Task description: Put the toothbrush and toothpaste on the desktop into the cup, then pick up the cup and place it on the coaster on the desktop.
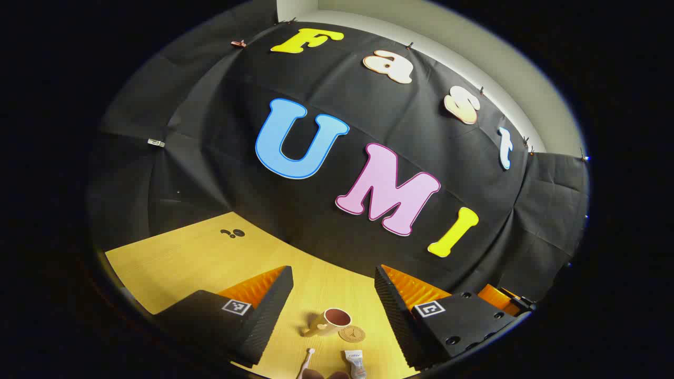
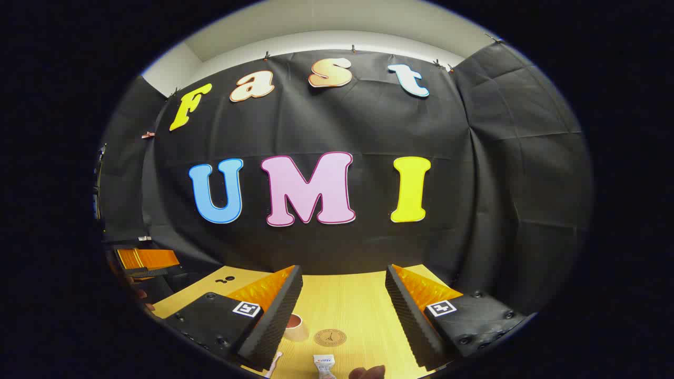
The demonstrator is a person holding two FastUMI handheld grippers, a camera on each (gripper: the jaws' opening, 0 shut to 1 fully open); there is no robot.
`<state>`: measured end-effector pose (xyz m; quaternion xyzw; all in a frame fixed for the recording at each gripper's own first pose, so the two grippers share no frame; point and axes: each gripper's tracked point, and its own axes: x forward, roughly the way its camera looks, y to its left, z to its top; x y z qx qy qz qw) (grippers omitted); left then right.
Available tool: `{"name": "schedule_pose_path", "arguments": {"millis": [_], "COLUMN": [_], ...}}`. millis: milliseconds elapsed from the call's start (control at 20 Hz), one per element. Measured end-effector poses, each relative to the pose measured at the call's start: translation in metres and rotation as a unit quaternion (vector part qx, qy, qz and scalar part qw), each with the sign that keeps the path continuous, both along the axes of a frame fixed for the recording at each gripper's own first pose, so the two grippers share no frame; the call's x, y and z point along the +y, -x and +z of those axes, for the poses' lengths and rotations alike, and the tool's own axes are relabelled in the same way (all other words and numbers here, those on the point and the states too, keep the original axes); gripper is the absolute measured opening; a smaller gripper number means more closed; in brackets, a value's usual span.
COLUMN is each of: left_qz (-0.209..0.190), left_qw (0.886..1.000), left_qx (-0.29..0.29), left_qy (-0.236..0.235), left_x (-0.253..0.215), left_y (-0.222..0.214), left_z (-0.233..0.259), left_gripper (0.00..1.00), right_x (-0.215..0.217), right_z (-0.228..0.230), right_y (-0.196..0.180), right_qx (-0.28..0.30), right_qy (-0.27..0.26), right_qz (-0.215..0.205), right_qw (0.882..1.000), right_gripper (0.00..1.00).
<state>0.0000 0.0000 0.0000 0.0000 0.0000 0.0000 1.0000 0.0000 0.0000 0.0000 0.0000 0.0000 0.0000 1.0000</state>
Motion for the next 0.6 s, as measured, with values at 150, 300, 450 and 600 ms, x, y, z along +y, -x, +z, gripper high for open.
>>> {"name": "schedule_pose_path", "arguments": {"millis": [150, 300, 450, 600], "left_qz": [-0.003, 0.001, 0.004, 0.005], "left_qw": [1.000, 1.000, 0.999, 0.998], "left_qx": [0.004, 0.017, 0.035, 0.056], "left_qy": [-0.003, -0.009, -0.020, -0.037], "left_x": [-0.003, -0.004, -0.001, 0.001], "left_y": [-0.001, -0.003, -0.003, -0.002], "left_z": [-0.002, -0.012, -0.026, -0.043], "left_gripper": [0.97, 0.97, 0.97, 0.96], "right_x": [0.002, 0.003, 0.003, 0.005], "right_z": [-0.002, -0.010, -0.022, -0.038], "right_y": [-0.002, -0.003, -0.002, 0.003], "right_qx": [0.002, 0.014, 0.030, 0.050], "right_qy": [0.005, -0.008, -0.003, 0.007], "right_qz": [0.002, 0.009, 0.009, 0.014], "right_qw": [1.000, 1.000, 0.999, 0.999], "right_gripper": [0.97, 0.97, 0.97, 0.97]}}
